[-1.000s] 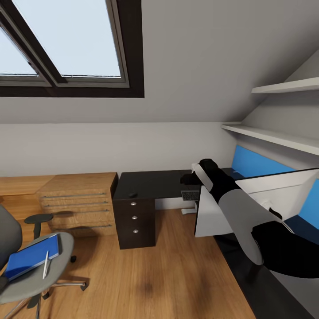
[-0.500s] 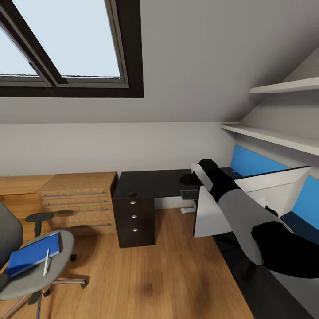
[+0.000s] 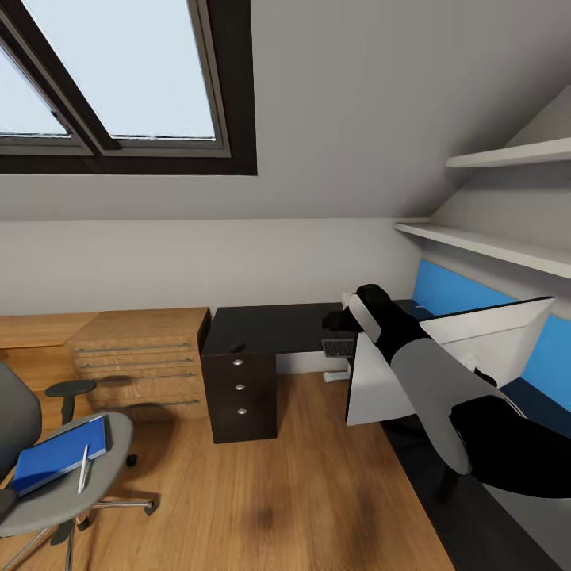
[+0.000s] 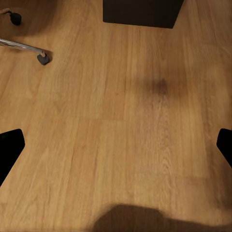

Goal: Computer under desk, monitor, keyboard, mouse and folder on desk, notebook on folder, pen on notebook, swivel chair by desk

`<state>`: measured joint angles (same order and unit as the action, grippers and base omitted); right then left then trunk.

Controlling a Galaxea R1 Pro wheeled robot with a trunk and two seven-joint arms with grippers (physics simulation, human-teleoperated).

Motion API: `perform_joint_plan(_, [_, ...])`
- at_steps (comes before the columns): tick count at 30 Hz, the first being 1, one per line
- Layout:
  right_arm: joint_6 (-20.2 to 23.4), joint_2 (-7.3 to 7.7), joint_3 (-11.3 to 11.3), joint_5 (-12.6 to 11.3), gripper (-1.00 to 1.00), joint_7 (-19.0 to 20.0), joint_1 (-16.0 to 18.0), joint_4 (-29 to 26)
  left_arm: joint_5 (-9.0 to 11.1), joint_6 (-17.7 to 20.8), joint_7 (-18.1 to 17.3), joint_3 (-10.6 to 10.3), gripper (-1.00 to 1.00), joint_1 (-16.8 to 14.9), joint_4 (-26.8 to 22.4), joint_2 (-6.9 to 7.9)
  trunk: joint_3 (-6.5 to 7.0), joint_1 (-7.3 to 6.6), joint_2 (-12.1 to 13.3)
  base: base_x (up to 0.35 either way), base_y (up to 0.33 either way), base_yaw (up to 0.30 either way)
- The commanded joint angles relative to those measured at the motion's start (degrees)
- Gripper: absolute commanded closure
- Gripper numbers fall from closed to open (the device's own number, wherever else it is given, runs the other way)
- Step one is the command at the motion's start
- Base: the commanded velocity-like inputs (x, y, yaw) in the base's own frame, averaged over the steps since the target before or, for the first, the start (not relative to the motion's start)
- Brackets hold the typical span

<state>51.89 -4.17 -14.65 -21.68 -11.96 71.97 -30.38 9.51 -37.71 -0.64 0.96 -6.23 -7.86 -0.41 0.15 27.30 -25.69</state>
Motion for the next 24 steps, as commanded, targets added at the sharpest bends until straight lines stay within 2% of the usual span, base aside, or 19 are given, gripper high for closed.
perform_joint_plan(1, [0.14, 0.04, -0.29, -0.55, -1.0, -0.52, 0.01, -0.03, 0.16, -0.16, -0.07, 0.07, -1.0, -0.01, 0.02, -0.02, -0.03, 0.02, -0.03, 0.0, 0.0, 0.0])
perform_joint_plan(9, [0.14, 0.04, -0.29, -0.55, -1.0, -0.52, 0.01, -0.03, 0.15, -0.19, -0.11, 0.03, -1.0, -0.01, -0.03, -0.03, -0.03, 0.02, -0.03, 0.0, 0.0, 0.0])
perform_joint_plan(16, [0.14, 0.04, -0.29, -0.55, -1.0, -0.52, 0.01, -0.03, 0.08, -1.78, -0.07, 0.01, -1.0, -0.01, -0.03, -0.11, -0.03, 0.02, -0.03, -0.009, 0.0, 0.0])
perform_joint_plan(24, [0.14, 0.04, -0.29, -0.55, -1.0, -0.52, 0.01, -0.03, 0.08, -2.25, -0.07, -0.01, -1.0, -0.01, -0.03, -0.12, -0.03, 0.02, -0.03, -0.126, -0.041, 0.0])
